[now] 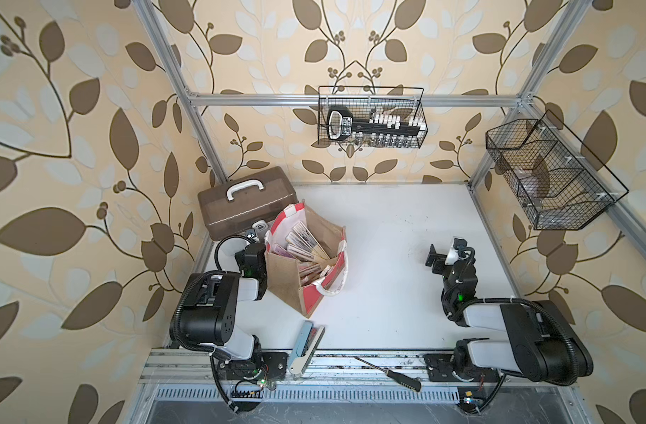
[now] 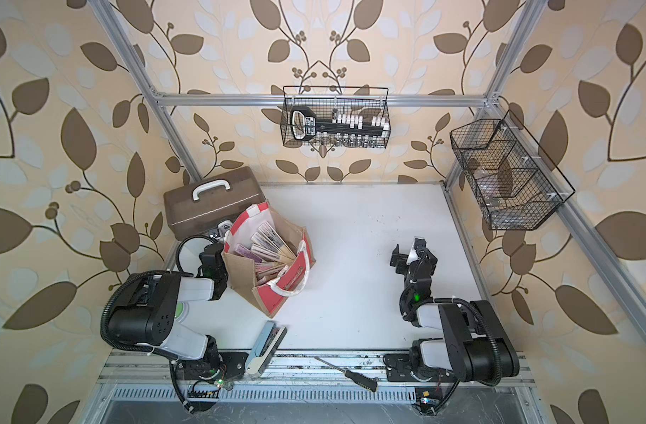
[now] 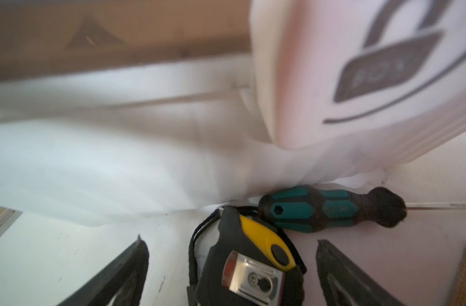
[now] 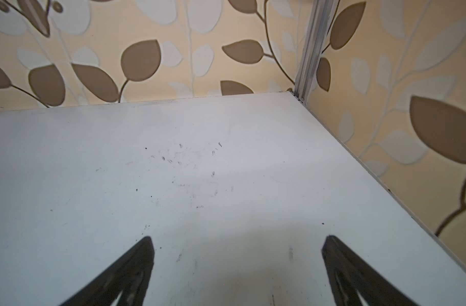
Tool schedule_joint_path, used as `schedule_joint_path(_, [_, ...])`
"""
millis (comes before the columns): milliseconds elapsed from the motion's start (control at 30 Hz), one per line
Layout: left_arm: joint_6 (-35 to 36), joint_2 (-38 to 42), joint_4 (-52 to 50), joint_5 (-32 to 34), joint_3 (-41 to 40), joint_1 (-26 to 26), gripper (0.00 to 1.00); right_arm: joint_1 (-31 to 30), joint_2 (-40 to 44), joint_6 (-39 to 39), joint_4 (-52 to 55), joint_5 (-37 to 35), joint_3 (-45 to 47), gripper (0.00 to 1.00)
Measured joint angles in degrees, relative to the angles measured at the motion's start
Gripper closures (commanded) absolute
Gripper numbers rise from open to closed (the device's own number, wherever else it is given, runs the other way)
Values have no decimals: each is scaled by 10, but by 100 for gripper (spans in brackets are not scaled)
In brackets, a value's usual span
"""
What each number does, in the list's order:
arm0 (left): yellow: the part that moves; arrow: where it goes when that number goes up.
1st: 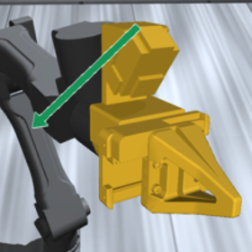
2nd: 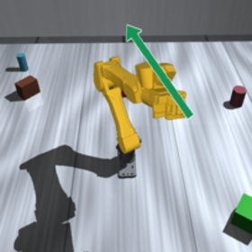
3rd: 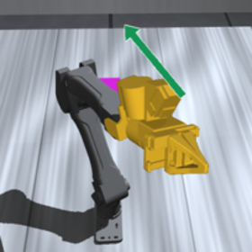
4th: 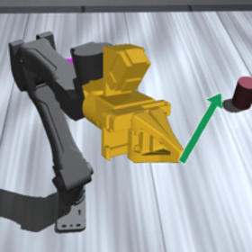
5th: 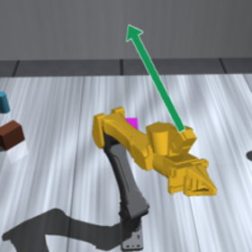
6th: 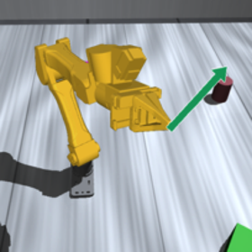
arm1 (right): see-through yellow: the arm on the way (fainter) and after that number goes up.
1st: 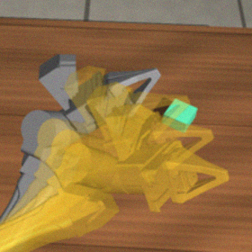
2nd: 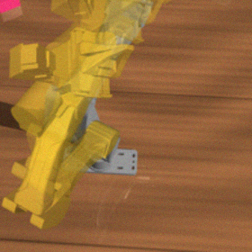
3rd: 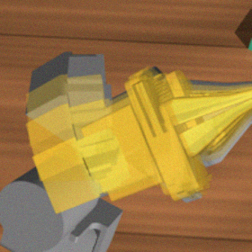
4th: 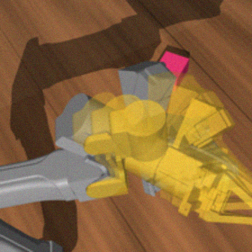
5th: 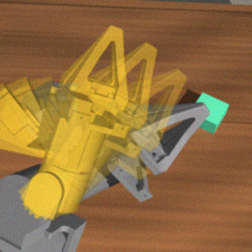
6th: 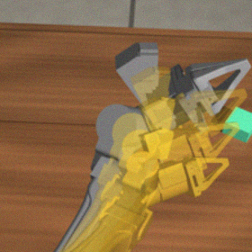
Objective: Take out the folding fans from the tote bags
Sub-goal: Adjust the canvas bag at the center of the board.
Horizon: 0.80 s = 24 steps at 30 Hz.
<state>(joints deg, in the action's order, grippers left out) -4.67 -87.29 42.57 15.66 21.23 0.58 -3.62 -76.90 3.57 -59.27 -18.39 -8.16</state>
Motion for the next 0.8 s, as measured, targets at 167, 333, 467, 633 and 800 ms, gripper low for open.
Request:
schedule_joint_path(167, [0, 0, 0, 0, 0, 0, 1, 0, 0, 0, 0, 4, 0, 0])
schedule_joint_path(333, [0, 0, 0, 0, 0, 0, 1, 0, 0, 0, 0, 5, 0, 0])
schedule_joint_path(467, [0, 0, 0, 0, 0, 0, 1, 2, 0, 0, 0, 7, 0, 0])
schedule_joint_path(633, [0, 0, 0, 0, 0, 0, 1, 8, 0, 0, 0, 15, 0, 0])
schedule_joint_path(800, [0, 0, 1, 7, 0, -3, 1, 9, 0, 0, 0, 19, 0, 0])
